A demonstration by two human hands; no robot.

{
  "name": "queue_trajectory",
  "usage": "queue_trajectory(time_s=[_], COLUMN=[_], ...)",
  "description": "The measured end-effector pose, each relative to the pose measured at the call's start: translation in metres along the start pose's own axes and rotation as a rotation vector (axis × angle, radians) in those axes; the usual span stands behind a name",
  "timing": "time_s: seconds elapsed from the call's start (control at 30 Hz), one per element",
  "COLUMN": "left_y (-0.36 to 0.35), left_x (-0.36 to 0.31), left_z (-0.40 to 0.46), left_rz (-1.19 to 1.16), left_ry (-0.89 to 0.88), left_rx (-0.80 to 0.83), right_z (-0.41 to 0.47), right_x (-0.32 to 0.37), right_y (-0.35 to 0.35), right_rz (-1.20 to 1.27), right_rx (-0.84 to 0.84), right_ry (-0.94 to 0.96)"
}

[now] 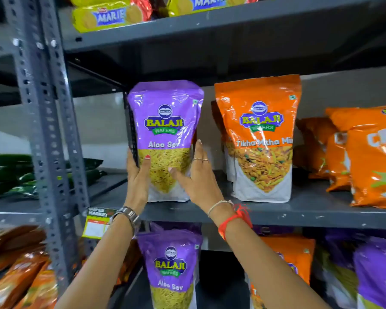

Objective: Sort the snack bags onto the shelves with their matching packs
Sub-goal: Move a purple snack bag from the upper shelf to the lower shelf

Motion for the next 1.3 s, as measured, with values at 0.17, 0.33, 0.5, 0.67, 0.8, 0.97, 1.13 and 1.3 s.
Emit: queue_trajectory(time_s=[0.17, 0.33, 0.5, 0.67, 0.8, 0.97, 1.13, 1.3], left_y=[0.008, 0.014, 0.019, 0.024, 0.021, 0.019, 0.018, 0.017], left_x=[0.012, 0.010, 0.012, -0.010, -0.028, -0.045, -0.040, -0.008], left_z=[0.012, 0.013, 0.006, -0.024, -0.058, -0.111, -0.157, -0.202], left_rz=[-0.122, -0.034, -0.004, 0.059, 0.144, 0.128, 0.103, 0.237], left_ry=[0.175, 0.168, 0.160, 0.075, 0.003, 0.003, 0.045, 0.048], left_rx=[0.169, 0.189, 0.243, 0.256, 0.225, 0.195, 0.136, 0.067], right_z=[0.015, 0.011, 0.003, -0.011, -0.031, -0.070, -0.113, -0.164], right_x=[-0.018, -0.012, -0.015, -0.006, 0.004, 0.013, 0.007, -0.033], right_y=[-0.031, -0.022, -0.012, 0.012, 0.043, 0.071, 0.080, 0.065], right_rz=[0.179, 0.174, 0.251, 0.293, 0.326, 0.391, 0.483, 0.536], right_rx=[-0.021, -0.024, -0.044, -0.039, 0.002, 0.013, 0.074, 0.176], right_ry=[-0.162, -0.166, -0.168, -0.138, -0.092, -0.055, -0.079, -0.182])
Point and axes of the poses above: each hand's wrist, its own z-axis towards the middle knuckle, its own y-axis out of the back of the hand, x = y × z, the point moved 2 cm from there along z, towards the middle knuckle, and after that the axes turned 6 degrees about y, right-handed, at the moved point
